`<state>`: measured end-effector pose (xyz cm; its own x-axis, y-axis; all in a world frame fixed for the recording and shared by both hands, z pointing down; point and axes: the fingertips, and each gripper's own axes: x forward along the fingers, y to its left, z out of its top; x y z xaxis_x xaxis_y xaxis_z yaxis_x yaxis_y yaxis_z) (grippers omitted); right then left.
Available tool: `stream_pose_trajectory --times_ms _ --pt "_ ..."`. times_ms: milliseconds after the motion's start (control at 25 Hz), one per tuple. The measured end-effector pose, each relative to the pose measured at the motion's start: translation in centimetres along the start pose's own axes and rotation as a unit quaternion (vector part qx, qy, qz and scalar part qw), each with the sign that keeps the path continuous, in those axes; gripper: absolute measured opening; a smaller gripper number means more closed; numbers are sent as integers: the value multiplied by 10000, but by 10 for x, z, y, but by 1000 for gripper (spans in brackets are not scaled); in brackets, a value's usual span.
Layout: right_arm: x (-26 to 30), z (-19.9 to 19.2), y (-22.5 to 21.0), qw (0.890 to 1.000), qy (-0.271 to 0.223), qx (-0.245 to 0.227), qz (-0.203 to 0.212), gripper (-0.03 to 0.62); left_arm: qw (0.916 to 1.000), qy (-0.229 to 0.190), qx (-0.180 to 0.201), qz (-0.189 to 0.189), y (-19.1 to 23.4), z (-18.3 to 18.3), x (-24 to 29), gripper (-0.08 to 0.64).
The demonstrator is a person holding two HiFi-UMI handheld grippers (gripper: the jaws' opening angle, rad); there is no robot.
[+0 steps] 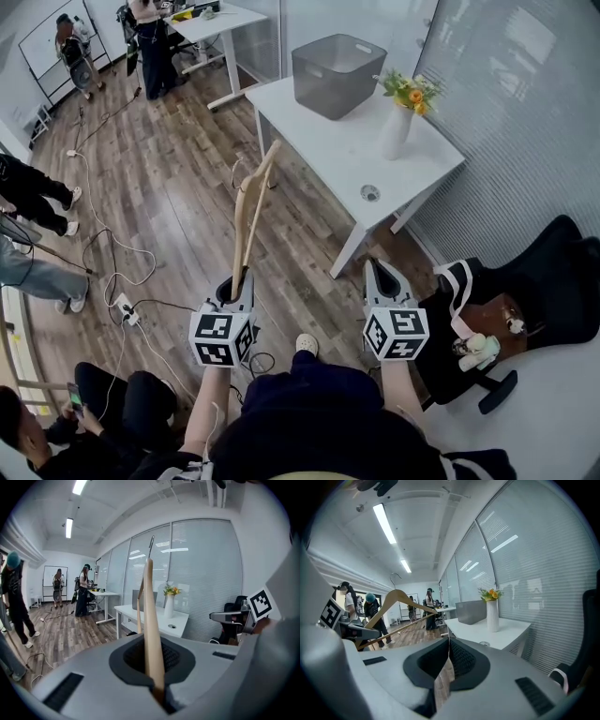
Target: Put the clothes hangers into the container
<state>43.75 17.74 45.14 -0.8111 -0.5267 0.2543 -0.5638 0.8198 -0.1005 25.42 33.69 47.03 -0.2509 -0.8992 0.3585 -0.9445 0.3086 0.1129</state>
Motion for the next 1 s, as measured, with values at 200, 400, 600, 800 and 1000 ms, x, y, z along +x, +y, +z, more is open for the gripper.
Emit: stream_pose_trajectory --times_ms 200,400,600,800,1000 --pt "15 1 -16 10000 15 11 19 28 10000 -29 5 54 -3 5 16 8" --pt "26 -2 -18 9999 30 2 100 28 9998 -75 -49 164 -1 3 20 8" --pt "30 -9 -16 9998 77 10 186 29 9996 -43 -108 272 0 -7 15 8" --pt "31 -14 -8 9995 159 3 291 29 9993 5 -162 352 3 -14 9 8" --pt "36 -20 -7 9990 263 14 355 29 9988 -1 -235 430 7 -15 11 8"
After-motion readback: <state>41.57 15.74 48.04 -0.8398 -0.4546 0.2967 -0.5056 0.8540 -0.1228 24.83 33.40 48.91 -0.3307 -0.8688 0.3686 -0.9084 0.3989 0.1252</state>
